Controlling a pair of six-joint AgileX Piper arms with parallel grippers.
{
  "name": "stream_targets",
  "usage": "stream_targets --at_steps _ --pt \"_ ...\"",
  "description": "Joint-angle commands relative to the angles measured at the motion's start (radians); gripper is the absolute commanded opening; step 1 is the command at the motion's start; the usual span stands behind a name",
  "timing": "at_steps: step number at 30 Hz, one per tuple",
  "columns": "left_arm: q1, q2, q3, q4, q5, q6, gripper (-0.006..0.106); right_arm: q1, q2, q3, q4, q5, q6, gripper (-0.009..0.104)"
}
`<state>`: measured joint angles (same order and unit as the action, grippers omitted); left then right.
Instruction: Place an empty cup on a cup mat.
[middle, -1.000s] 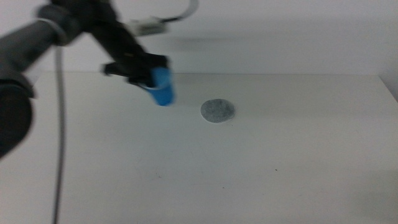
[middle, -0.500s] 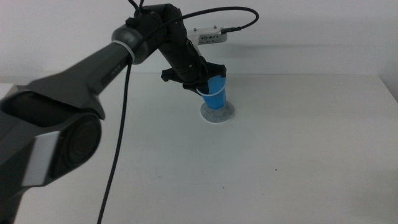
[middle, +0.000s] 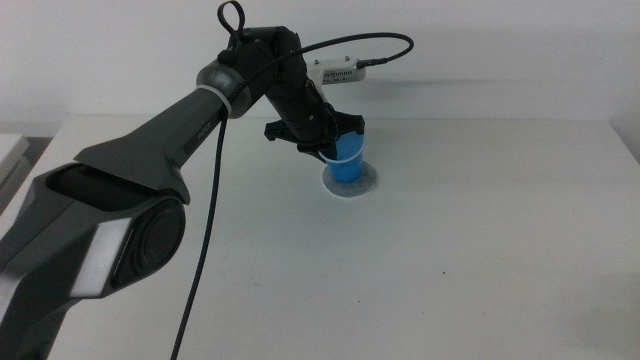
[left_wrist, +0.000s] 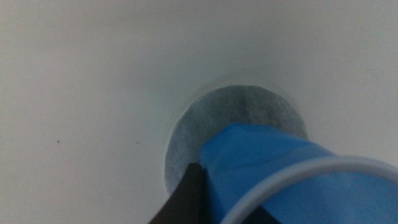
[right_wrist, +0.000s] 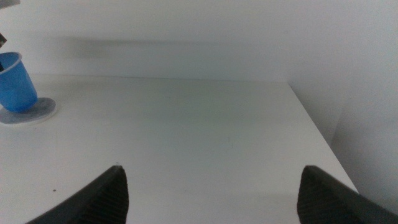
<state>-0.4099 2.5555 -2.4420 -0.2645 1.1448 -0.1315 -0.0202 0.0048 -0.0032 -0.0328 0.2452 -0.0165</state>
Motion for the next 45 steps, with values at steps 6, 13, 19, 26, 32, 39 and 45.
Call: stream_targets --at_steps 6,13,19,26,32,39,45 --pt "-0.010 -0.005 -0.011 0.009 -0.001 0.000 0.034 0.000 -0.005 0.003 -0.005 -0.007 -0.004 0.093" --pt "-0.004 -0.021 -0.032 -0.016 0.009 0.079 0.094 0.000 -0.005 0.003 -0.005 -0.007 -0.004 0.093" --pt "0.057 -0.144 -0.117 -0.048 0.076 0.173 0.094 0.000 -0.005 0.003 -0.005 -0.007 -0.004 0.093" --pt "0.061 -0.428 0.111 -0.031 0.076 0.271 0.094 0.000 -0.005 0.003 -0.005 -0.007 -0.004 0.093" --pt "0.068 -0.744 0.519 0.030 0.040 0.313 0.094 0.000 -0.005 0.003 -0.005 -0.007 -0.004 0.093" --pt "0.152 -1.162 1.073 0.061 -0.129 0.243 0.094 0.000 -0.005 0.003 -0.005 -0.007 -0.004 0.093" --pt "0.226 -1.476 1.378 0.137 -0.260 0.257 0.094 0.000 -0.005 0.003 -0.005 -0.007 -0.004 0.093"
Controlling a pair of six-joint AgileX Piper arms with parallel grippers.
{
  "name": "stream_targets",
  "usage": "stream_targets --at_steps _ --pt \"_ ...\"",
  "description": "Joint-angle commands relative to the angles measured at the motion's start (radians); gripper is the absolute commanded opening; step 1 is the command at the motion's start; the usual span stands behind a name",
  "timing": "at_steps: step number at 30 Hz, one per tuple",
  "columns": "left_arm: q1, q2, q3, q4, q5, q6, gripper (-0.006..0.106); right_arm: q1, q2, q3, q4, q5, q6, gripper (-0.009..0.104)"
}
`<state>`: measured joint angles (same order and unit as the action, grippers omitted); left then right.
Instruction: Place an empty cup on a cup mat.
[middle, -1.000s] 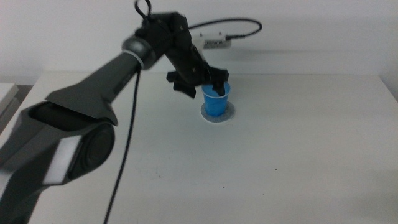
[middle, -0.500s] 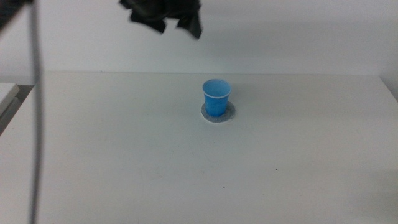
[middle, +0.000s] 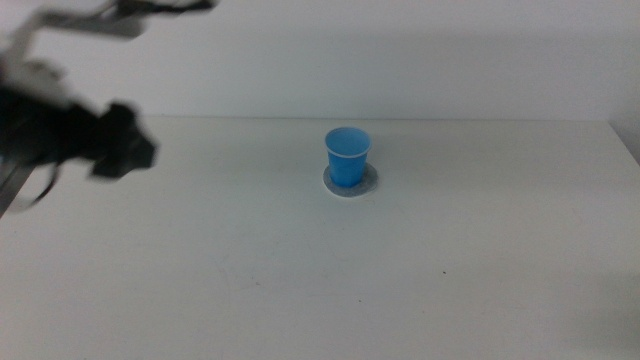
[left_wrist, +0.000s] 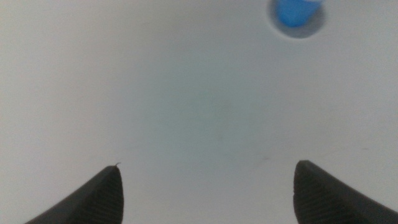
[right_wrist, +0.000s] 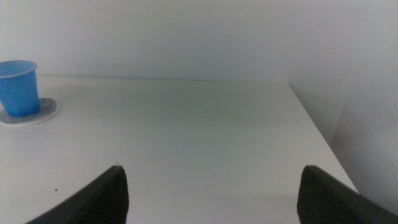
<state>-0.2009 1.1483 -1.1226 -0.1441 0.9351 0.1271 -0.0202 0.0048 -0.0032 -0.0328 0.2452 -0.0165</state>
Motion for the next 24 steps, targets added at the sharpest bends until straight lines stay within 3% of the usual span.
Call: stream_targets --at_steps 1,8,14,24 --pt "0.032 -0.118 0.102 0.027 -0.076 -0.002 0.094 0.000 -0.005 0.003 -0.005 -0.007 -0.004 0.093" --pt "0.074 -0.407 0.419 0.128 -0.370 -0.002 0.094 0.000 -0.005 0.003 -0.005 -0.007 -0.004 0.093" --pt "0.160 -0.710 0.742 -0.023 -0.537 -0.002 0.094 0.000 -0.005 0.003 -0.005 -0.007 -0.004 0.093" --pt "0.162 -1.036 1.111 -0.018 -0.834 -0.002 0.094 0.000 -0.005 0.003 -0.005 -0.007 -0.004 0.093"
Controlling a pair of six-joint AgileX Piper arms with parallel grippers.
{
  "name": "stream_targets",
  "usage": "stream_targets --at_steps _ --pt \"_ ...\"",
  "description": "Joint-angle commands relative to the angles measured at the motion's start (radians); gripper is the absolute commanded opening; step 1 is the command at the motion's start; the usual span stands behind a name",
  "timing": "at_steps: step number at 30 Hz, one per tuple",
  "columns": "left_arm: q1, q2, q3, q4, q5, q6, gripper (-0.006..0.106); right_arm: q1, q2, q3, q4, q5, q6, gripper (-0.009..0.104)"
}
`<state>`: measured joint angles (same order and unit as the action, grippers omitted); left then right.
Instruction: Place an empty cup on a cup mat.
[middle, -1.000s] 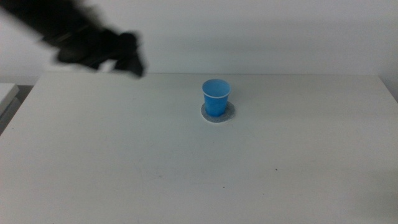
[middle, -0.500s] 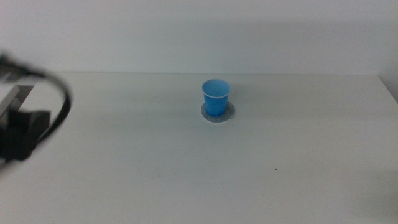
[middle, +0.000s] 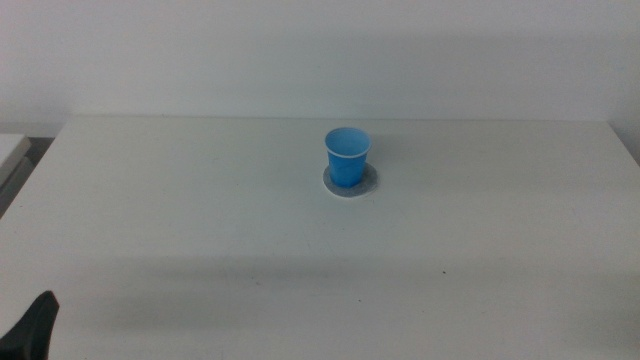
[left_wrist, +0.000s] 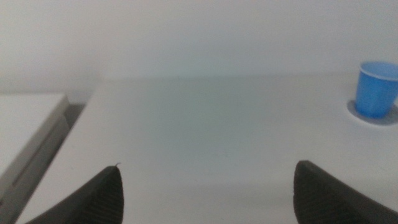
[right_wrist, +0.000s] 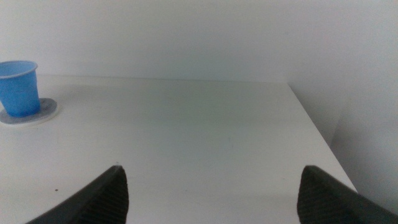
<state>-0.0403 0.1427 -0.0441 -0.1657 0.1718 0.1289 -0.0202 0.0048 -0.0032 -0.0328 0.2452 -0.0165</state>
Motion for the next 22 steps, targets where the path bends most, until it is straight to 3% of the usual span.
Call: stream_targets --at_steps 1,22 --pt "0.002 -0.047 0.044 0.011 -0.091 -0.003 0.094 0.000 -0.005 0.003 -0.005 -0.007 -0.004 0.093" --pt "0.002 -0.143 0.044 0.019 -0.090 -0.003 0.094 0.000 -0.005 0.003 -0.005 -0.007 -0.004 0.093"
